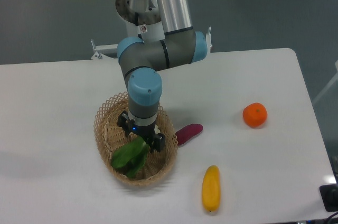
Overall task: Pick up the green vegetable from the basket
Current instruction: 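Lower the gripper into the basket and close it on the bok choy, then lift the bok choy out of the basket and carry it toward the tangerine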
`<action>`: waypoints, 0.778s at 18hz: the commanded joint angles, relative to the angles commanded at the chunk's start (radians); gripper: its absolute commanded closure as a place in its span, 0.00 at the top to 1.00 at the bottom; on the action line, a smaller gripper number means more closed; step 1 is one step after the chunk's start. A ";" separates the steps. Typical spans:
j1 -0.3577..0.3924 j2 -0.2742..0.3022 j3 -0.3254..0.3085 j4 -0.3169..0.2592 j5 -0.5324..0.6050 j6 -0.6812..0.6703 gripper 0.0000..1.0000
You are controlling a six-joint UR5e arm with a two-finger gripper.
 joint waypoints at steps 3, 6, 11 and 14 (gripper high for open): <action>0.000 0.000 0.000 0.002 0.005 0.002 0.72; 0.000 0.003 0.003 0.002 0.028 0.005 0.55; 0.002 0.011 0.009 0.002 0.028 0.008 0.39; 0.002 0.012 0.017 0.002 0.028 0.012 0.37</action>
